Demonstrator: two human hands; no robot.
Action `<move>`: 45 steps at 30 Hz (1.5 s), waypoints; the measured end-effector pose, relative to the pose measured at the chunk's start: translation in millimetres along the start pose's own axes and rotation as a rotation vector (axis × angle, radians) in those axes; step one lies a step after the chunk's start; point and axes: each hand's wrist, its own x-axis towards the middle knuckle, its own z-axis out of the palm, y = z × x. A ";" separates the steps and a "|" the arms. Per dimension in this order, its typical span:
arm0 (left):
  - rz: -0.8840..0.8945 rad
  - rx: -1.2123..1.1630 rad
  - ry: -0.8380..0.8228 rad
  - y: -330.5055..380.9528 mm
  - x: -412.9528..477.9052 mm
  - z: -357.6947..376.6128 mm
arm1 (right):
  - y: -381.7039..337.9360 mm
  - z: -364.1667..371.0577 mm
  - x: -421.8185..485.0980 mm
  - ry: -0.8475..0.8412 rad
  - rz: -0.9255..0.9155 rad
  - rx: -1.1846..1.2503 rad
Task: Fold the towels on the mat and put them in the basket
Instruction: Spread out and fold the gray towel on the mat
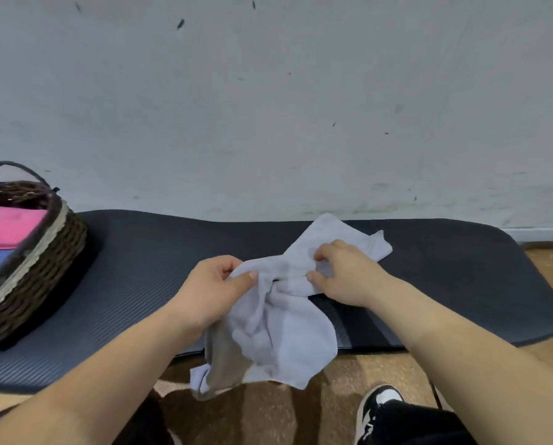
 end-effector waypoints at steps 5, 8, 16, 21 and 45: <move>0.059 0.142 0.043 4.9 14.9 -18.1 | -6.7 -5.8 -1.9 -0.033 0.115 -0.186; 0.051 0.247 -0.050 9.2 15.3 -20.4 | -6.0 -10.1 -5.9 -0.100 0.206 -0.286; 0.151 0.277 -0.157 6.7 7.8 -13.5 | -20.3 -22.0 -21.4 -0.165 0.180 -0.334; 0.276 0.188 -0.217 12.4 2.0 -12.7 | -31.8 -13.4 -15.1 0.011 -0.193 0.191; 0.171 -0.011 -0.412 11.4 -8.2 -44.6 | -38.0 -44.3 -35.2 0.001 -0.223 0.185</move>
